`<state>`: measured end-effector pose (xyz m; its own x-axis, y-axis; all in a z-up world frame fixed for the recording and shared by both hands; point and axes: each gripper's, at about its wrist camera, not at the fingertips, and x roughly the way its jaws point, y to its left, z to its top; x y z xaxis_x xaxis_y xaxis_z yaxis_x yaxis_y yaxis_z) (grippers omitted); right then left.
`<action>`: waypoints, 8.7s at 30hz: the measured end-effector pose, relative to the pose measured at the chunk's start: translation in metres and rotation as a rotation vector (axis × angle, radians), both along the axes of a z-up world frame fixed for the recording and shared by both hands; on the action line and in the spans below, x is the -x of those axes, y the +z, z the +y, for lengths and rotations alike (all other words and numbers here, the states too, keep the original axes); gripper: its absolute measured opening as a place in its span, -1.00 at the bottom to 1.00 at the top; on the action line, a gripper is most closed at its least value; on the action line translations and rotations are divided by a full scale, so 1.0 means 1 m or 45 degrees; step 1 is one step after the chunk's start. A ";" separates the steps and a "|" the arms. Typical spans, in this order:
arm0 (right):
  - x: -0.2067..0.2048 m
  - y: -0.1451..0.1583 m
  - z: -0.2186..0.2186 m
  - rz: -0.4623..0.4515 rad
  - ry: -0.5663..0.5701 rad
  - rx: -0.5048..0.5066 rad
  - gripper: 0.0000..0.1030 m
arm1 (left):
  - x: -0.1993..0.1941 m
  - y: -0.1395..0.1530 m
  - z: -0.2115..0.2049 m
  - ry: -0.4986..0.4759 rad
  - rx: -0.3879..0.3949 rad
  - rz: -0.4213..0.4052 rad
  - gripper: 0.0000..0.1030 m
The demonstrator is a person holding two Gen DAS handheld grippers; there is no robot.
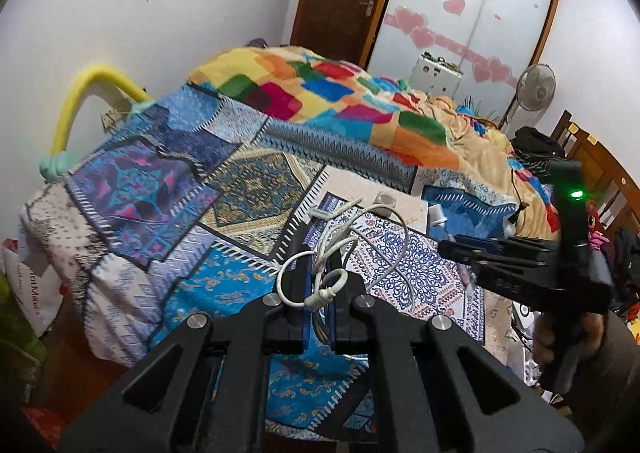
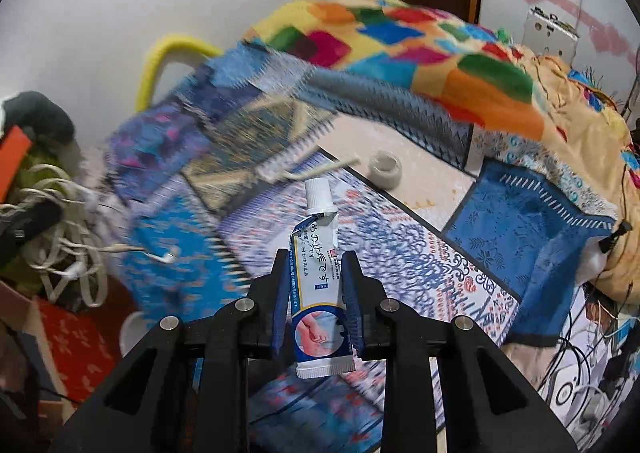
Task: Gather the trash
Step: 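Lift the toothpaste tube with the right tool while the left tool holds the earphones, then carry the earphones and toothpaste tube with both tools over the white bin, then open both tools to drop the earphones and tube into the bin, then move both open tools back over the items on the quilt, then lower the left tool onto the white disposable razor and close it, then grasp the clear tape roll by its rim with the right tool, then carry the razor and tape roll with both tools over the white bin, then open both tools to drop the razor and tape roll into the bin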
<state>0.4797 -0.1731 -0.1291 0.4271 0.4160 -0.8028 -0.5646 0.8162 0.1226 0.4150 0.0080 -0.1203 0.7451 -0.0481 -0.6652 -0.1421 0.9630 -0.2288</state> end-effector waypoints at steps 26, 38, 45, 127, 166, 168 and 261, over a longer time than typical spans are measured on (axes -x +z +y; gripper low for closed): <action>0.170 0.080 0.090 -0.087 0.187 -0.191 -0.55 | 0.192 0.063 0.090 0.216 -0.061 -0.077 -0.90; 0.220 0.042 0.177 0.003 0.342 -0.101 -0.55 | 0.244 0.010 0.158 0.314 -0.027 0.085 -0.90; 0.240 -0.003 0.222 0.111 0.428 -0.006 -0.55 | 0.258 -0.048 0.194 0.356 0.063 0.237 -0.90; 0.178 0.095 0.063 -0.362 0.099 -0.097 0.05 | 0.172 0.070 0.070 0.247 -0.162 -0.091 0.01; -0.095 -0.067 0.001 -0.102 -0.194 0.047 0.27 | -0.186 -0.129 -0.012 -0.184 -0.115 0.250 0.27; -0.105 -0.076 0.007 -0.089 -0.178 0.040 0.26 | -0.193 -0.135 -0.013 -0.197 -0.092 0.253 0.06; 0.283 -0.014 0.213 -0.112 0.417 0.093 -0.33 | 0.296 -0.056 0.215 0.500 -0.079 0.277 -0.73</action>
